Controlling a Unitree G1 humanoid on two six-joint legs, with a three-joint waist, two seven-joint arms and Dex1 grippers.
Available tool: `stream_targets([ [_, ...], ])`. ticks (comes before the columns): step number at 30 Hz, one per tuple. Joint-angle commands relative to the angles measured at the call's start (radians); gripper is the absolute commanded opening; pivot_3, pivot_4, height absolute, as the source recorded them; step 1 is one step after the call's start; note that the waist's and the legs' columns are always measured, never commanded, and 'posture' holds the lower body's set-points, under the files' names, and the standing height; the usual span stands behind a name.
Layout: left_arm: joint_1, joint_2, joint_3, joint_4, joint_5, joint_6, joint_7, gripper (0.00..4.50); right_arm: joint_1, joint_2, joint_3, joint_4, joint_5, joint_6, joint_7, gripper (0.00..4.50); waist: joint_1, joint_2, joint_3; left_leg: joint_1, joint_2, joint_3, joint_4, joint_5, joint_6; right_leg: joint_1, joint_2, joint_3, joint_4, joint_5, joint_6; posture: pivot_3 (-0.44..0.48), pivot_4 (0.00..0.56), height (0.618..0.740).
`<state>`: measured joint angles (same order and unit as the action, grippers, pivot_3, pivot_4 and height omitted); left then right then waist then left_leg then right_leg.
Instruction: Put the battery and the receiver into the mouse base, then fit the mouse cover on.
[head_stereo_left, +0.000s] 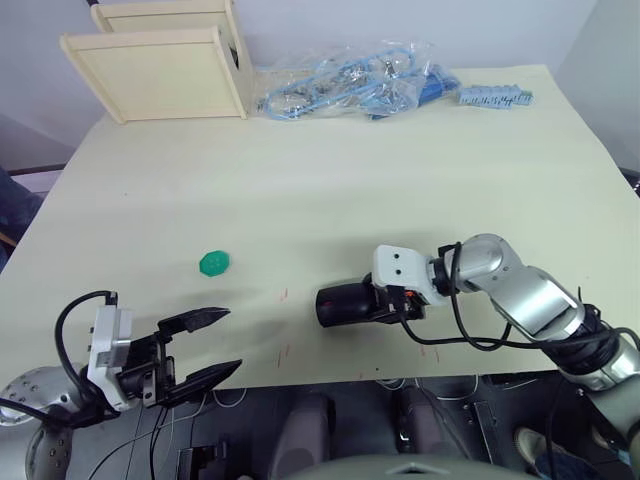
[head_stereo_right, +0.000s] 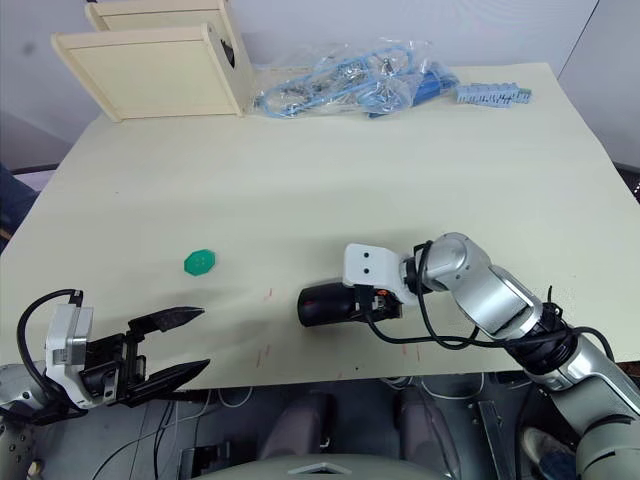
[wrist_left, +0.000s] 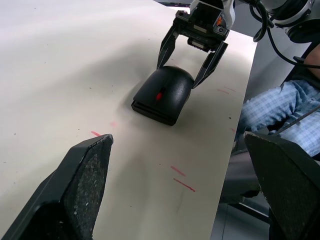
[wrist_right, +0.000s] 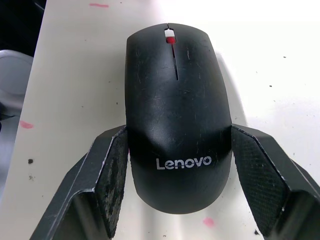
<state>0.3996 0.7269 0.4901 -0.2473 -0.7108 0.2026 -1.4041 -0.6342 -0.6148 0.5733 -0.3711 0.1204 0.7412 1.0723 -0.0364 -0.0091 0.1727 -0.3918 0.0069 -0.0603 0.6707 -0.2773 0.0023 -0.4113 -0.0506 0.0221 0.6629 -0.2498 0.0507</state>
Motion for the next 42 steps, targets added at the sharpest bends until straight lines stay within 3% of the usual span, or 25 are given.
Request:
stream_targets([
  [1, 0.01, -0.002, 0.01, -0.009, -0.012, -0.014, -0.008, 4.5, -0.017, -0.011, 0.001, -0.011, -0.006, -0.011, 0.015, 3.08, 0.0, 0.0, 0.0, 0.0, 0.0, 0.0, 0.0, 0.0, 0.0, 0.0, 0.0, 0.0, 0.0, 0.0, 0.0, 0.0, 0.15, 0.74],
  [42, 0.025, -0.006, 0.005, -0.016, -0.007, -0.019, -0.003, 4.5, -0.044, 0.008, -0.005, -0.009, 0.032, 0.055, 0.04, 3.08, 0.0, 0.0, 0.0, 0.0, 0.0, 0.0, 0.0, 0.0, 0.0, 0.0, 0.0, 0.0, 0.0, 0.0, 0.0, 0.0, 0.15, 0.74],
])
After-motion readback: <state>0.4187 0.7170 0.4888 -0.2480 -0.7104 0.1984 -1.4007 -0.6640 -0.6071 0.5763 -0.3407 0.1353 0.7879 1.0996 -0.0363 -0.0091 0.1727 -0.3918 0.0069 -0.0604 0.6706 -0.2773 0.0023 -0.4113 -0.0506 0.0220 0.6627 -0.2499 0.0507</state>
